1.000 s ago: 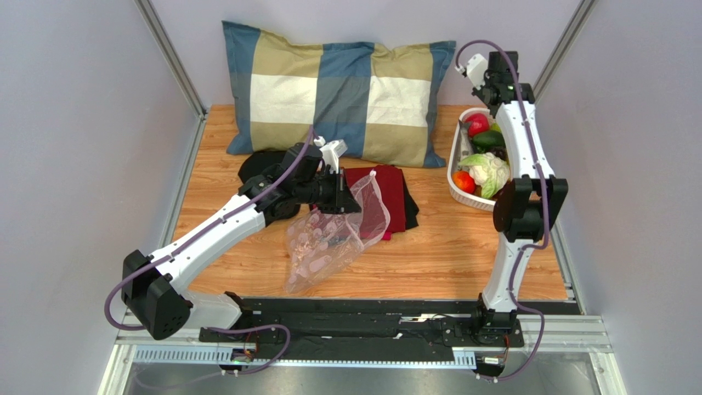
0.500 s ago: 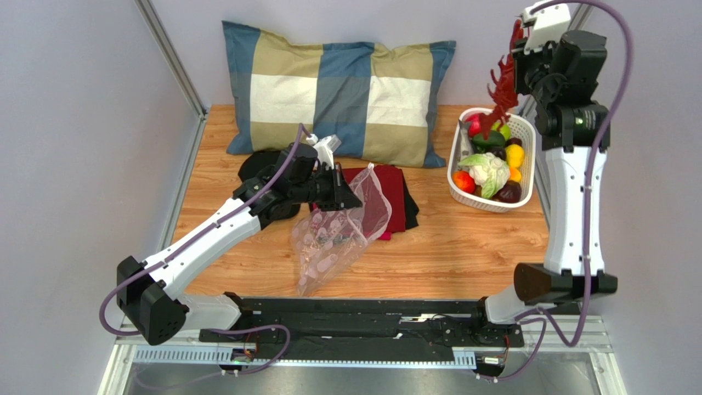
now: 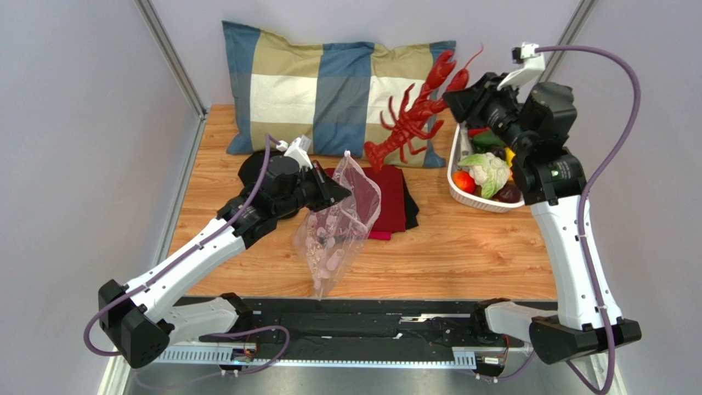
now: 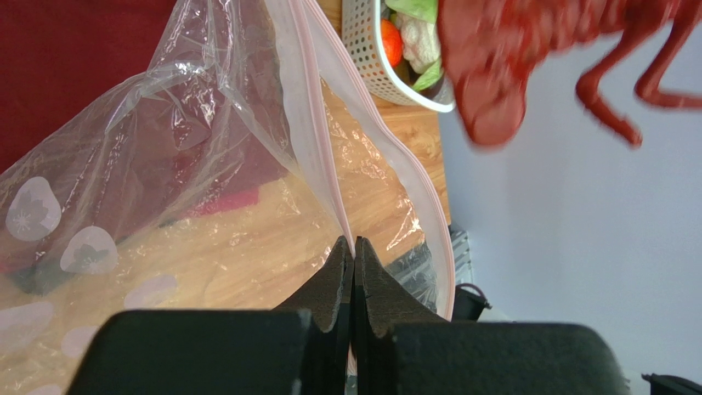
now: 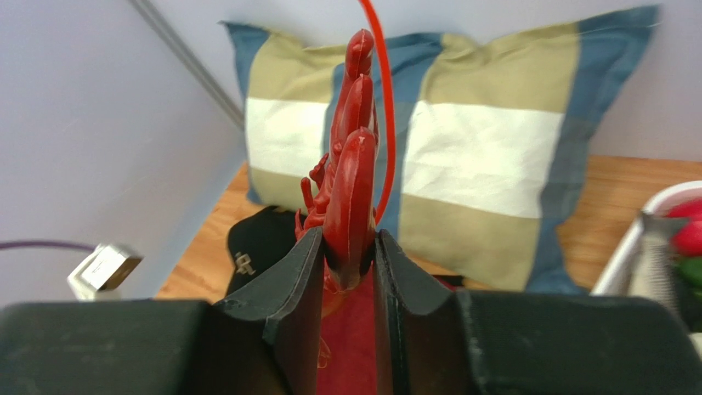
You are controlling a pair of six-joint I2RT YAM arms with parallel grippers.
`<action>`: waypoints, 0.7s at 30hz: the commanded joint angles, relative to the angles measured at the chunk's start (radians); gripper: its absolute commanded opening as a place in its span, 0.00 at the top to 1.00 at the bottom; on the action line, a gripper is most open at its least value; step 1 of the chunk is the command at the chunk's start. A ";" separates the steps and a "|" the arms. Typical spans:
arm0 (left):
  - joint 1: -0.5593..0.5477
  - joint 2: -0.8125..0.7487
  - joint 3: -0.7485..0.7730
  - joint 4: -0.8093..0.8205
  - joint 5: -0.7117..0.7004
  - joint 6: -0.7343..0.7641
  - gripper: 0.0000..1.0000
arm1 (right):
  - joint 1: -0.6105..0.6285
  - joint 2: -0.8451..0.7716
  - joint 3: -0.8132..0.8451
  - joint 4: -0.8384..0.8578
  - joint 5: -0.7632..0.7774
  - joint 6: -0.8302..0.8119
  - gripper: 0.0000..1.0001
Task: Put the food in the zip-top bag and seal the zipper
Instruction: Place the fake lobster in the zipper food storage bag.
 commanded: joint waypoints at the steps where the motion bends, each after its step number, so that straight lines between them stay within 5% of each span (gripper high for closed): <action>1: 0.002 -0.013 0.014 0.055 -0.041 -0.035 1.00 | 0.125 -0.083 -0.047 0.067 0.040 0.054 1.00; 21: -0.028 0.030 0.072 0.057 -0.081 0.031 1.00 | 0.522 -0.047 -0.144 0.005 0.386 -0.110 1.00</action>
